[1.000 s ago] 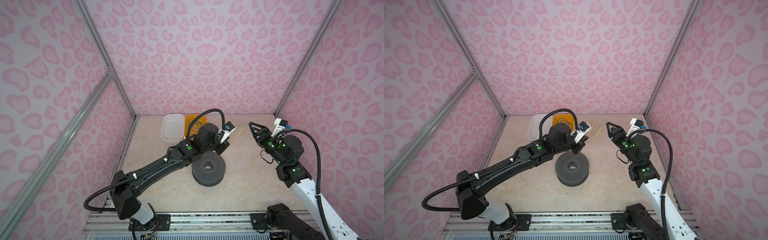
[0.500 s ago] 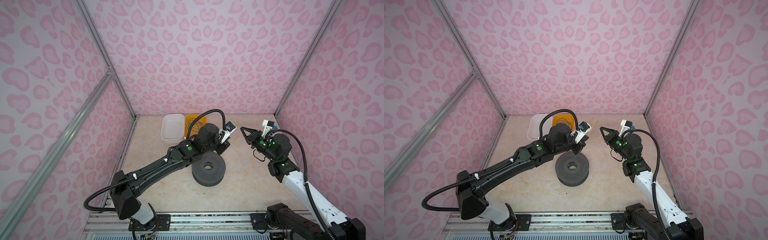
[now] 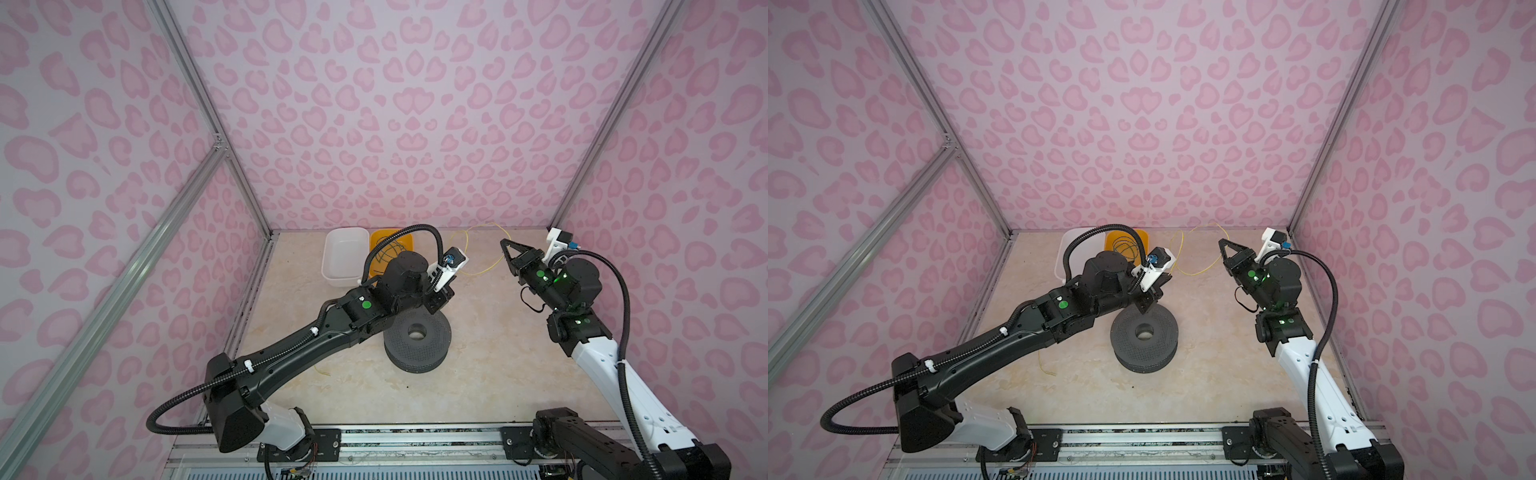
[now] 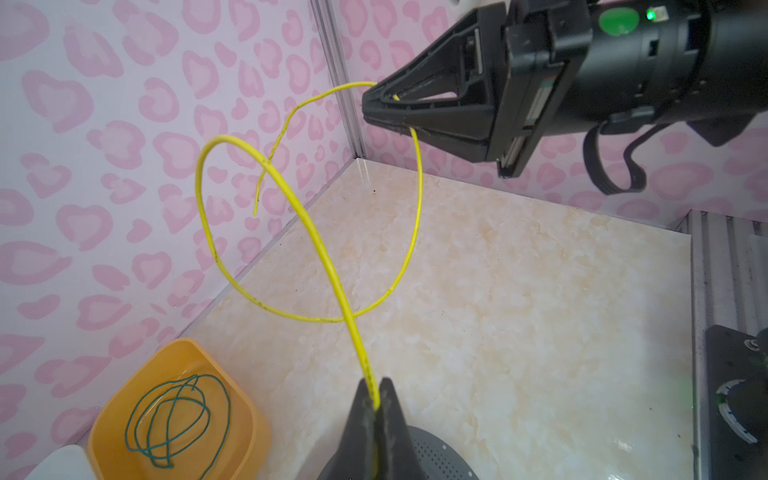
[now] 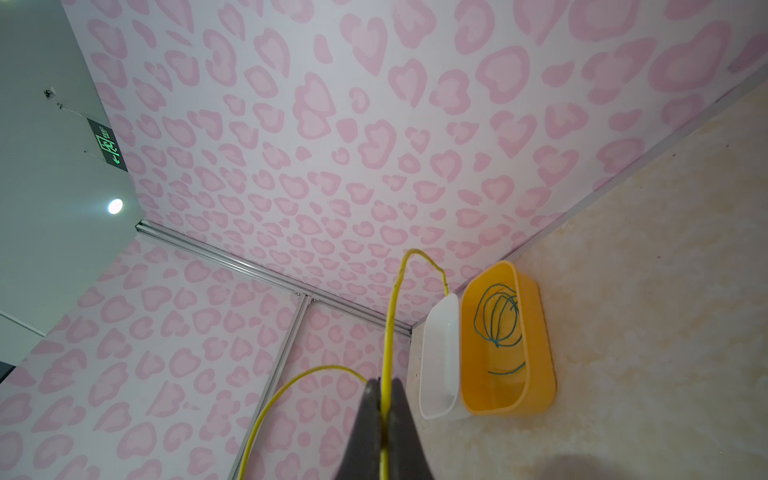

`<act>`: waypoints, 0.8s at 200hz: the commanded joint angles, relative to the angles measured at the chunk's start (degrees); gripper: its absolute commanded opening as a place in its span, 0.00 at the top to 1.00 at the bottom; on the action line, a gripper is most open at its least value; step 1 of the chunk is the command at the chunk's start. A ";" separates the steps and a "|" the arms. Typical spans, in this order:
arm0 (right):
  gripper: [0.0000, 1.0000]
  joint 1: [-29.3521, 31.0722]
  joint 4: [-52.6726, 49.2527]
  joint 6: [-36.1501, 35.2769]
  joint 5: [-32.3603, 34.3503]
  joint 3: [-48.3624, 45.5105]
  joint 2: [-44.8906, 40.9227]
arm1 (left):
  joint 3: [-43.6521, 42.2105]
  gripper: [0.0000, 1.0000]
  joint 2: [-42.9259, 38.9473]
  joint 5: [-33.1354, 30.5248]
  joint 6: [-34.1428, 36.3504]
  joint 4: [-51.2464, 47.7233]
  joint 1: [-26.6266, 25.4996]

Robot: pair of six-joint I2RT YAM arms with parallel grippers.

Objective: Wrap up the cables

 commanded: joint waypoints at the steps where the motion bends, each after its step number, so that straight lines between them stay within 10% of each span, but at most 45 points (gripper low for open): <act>1: 1.00 -2.97 1.95 -0.71 2.91 0.38 -0.15 | -1.15 0.97 -2.97 0.51 1.12 -0.49 -0.01; 160: 1.00 -26.85 14.40 13.72 -0.97 6.31 5.51 | -13.97 0.96 -9.84 -18.78 10.74 -12.45 0.69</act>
